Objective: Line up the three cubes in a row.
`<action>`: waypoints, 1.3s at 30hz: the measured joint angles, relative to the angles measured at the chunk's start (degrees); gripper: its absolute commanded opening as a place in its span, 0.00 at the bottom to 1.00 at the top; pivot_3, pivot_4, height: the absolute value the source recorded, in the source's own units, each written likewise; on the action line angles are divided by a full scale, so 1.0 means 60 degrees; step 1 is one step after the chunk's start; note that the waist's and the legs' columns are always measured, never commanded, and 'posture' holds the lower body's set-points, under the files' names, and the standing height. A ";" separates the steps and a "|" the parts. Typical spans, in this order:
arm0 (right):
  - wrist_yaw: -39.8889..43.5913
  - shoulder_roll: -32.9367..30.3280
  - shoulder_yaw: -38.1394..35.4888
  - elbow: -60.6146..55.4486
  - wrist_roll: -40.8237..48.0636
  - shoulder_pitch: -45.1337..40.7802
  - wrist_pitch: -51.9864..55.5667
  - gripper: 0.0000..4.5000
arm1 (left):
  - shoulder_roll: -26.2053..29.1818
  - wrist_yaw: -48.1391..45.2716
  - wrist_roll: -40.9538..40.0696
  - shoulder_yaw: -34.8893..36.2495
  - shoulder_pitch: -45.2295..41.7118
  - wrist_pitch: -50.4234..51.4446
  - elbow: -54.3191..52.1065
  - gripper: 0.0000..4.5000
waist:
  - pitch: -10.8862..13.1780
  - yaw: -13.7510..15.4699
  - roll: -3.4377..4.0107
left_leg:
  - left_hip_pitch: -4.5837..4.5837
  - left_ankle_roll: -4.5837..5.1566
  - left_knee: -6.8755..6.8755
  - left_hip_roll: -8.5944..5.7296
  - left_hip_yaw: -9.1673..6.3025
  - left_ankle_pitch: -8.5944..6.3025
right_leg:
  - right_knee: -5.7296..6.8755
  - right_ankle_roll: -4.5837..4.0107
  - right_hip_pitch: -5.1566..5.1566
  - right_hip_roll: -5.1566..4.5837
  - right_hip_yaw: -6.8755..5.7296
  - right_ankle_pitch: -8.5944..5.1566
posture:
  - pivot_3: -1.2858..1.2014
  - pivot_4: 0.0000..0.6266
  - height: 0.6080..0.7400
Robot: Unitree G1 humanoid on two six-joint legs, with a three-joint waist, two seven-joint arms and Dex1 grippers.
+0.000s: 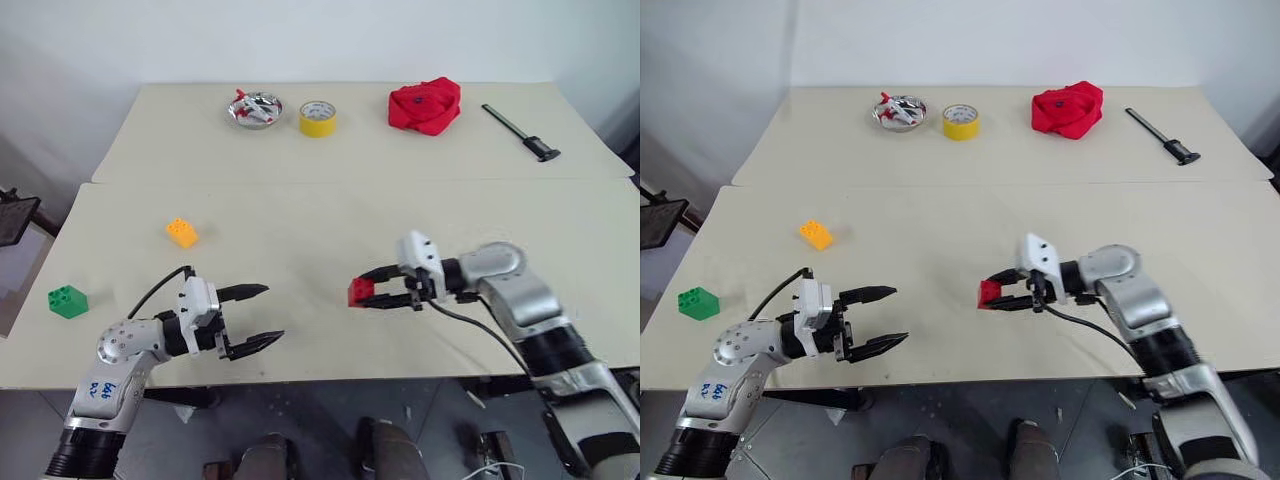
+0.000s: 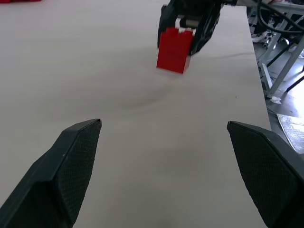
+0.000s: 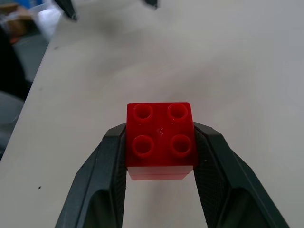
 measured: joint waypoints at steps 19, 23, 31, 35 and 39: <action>-0.0092 -0.0017 -0.2111 -0.1164 0.0818 0.1519 -0.1096 0.99 | -0.1158 0.2642 -0.0275 0.3682 0.2728 -0.0369 -0.0916 1.00 | 0.0000 0.0078 -0.0001 | 0.0012 -0.0015 -0.0004 0.0016 -0.0075 -0.0005 | -0.0016 0.0000 0.0018 0.0002 -0.0008 0.0000 | 0.52 0.24 1.00; -0.0091 0.0249 -0.3286 -0.1412 0.1884 0.2659 -0.1525 0.99 | -0.2474 0.4365 -0.1179 0.5576 0.3571 -0.0287 -0.0551 1.00 | 0.0008 0.0088 -0.0024 | 0.0014 -0.0012 -0.0002 0.0019 -0.0082 -0.0011 | -0.0021 0.0002 0.0028 0.0002 -0.0012 0.0001 | 0.52 0.24 1.00; 0.0265 0.0980 -0.3101 -0.2211 0.2947 0.2802 -0.1069 0.99 | -0.3811 0.7191 -0.1135 0.7525 0.3875 -0.1217 0.0551 1.00 | -0.0006 0.0075 -0.0046 | 0.0027 -0.0003 0.0010 0.0072 -0.0062 -0.0012 | -0.0014 -0.0010 0.0030 0.0000 0.0002 0.0002 | 0.52 0.24 1.00; 0.0495 0.1041 -0.2745 -0.2275 0.2925 0.2804 -0.1194 0.99 | -0.3972 0.7552 -0.1223 0.7359 0.3845 -0.1068 0.0459 1.00 | -0.0014 0.0175 -0.0061 | 0.0021 0.0008 0.0015 0.0062 -0.0069 -0.0018 | -0.0015 -0.0009 0.0031 -0.0013 0.0002 0.0003 | 0.52 0.24 1.00; 0.0473 0.1000 -0.2726 -0.2344 0.2926 0.2853 -0.1183 0.99 | -0.3719 0.8187 -0.0969 0.6882 0.3262 -0.0751 0.0113 1.00 | -0.0024 0.0168 -0.0077 | 0.0022 0.0005 0.0014 0.0067 -0.0069 -0.0018 | -0.0012 -0.0010 0.0030 -0.0008 -0.0002 0.0004 | 0.52 0.24 1.00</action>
